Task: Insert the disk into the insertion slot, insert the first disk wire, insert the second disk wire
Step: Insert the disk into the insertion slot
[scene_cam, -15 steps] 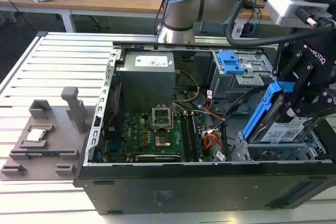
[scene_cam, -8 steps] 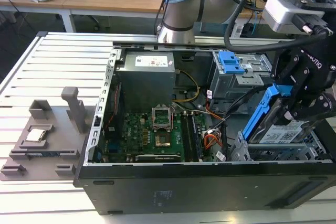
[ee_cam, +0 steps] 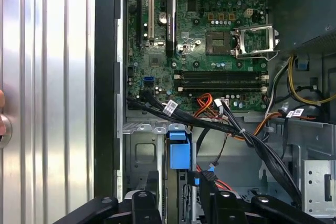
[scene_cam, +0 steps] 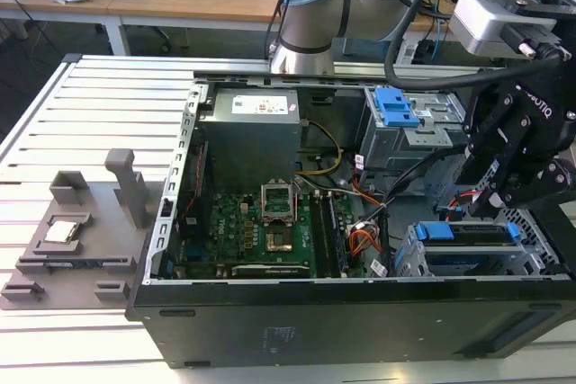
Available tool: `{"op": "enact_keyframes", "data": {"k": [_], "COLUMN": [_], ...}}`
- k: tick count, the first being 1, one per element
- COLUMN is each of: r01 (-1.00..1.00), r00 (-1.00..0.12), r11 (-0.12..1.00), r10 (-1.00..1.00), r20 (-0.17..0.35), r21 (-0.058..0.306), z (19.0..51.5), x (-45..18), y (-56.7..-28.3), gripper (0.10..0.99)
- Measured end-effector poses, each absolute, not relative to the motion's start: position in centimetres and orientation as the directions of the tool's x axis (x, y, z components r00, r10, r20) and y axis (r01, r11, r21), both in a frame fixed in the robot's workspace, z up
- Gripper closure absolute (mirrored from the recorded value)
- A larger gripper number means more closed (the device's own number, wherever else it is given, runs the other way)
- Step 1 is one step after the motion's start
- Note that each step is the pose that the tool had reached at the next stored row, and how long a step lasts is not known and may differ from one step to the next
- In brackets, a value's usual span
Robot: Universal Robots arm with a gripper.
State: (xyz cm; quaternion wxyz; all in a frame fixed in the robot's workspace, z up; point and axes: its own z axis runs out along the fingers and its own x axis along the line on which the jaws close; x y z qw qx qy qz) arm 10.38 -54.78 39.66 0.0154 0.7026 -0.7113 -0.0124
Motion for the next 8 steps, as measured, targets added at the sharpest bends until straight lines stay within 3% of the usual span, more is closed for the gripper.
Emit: {"op": "enact_keyframes", "data": {"k": [2,4,5,6,8], "r01": [-0.999,-0.999,-0.999,-0.999,-0.999], "r00": [-0.012,-0.012,-0.012,-0.012,-0.012], "r11": [0.012,0.012,0.012,0.012,0.012], "r10": [-1.000,-1.000,-1.000,-1.000,-1.000], "r20": [0.005,0.005,0.005,0.005,0.005], "r21": [0.039,0.039,0.039,0.039,0.039], "z": [39.67,39.66,39.66,39.67,39.66], "x": [10.38,10.38,10.38,10.38,10.38], "y": [-54.78,-54.78,-54.78,-54.78,-54.78], "gripper": [0.725,0.910,0.910,0.973,0.980]}}
